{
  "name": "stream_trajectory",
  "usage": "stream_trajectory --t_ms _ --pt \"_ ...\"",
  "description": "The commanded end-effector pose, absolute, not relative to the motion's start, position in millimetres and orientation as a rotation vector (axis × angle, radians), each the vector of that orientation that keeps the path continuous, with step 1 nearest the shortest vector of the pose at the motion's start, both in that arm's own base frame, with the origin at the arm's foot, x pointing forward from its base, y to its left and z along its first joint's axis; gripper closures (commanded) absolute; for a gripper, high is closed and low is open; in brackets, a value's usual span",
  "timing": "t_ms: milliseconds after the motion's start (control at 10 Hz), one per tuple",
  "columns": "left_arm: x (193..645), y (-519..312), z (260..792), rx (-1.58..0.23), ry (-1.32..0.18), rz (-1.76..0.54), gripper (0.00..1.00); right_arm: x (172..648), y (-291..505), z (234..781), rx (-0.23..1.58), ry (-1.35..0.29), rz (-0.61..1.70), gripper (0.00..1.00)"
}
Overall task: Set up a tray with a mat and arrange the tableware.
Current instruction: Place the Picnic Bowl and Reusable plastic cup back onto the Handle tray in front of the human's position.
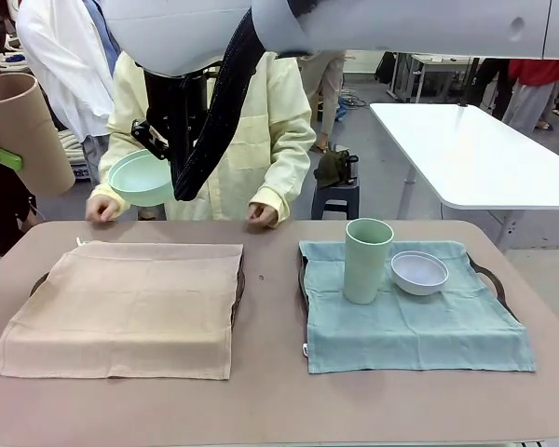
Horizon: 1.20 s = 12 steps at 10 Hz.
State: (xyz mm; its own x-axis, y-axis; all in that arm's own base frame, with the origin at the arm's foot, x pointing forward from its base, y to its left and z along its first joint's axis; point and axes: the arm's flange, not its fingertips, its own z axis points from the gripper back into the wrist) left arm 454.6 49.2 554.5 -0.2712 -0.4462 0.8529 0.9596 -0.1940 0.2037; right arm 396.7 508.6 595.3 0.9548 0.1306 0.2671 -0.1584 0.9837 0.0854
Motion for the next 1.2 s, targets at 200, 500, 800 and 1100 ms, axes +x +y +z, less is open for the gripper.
stream_trajectory --t_ms 200,500,800,1100 --pt "454 48 556 -0.795 -0.938 -1.694 1.0 396 508 594 0.104 -0.271 0.146 1.0" --pt "464 51 535 -0.821 -0.922 -1.719 0.15 410 498 560 0.152 -0.258 0.171 0.96" --pt "481 52 473 -0.856 -0.83 -1.78 0.15 428 495 509 0.189 -0.227 0.172 0.96" --pt "497 58 427 -0.888 -0.827 -1.776 0.15 441 499 456 0.221 -0.139 0.181 0.96"
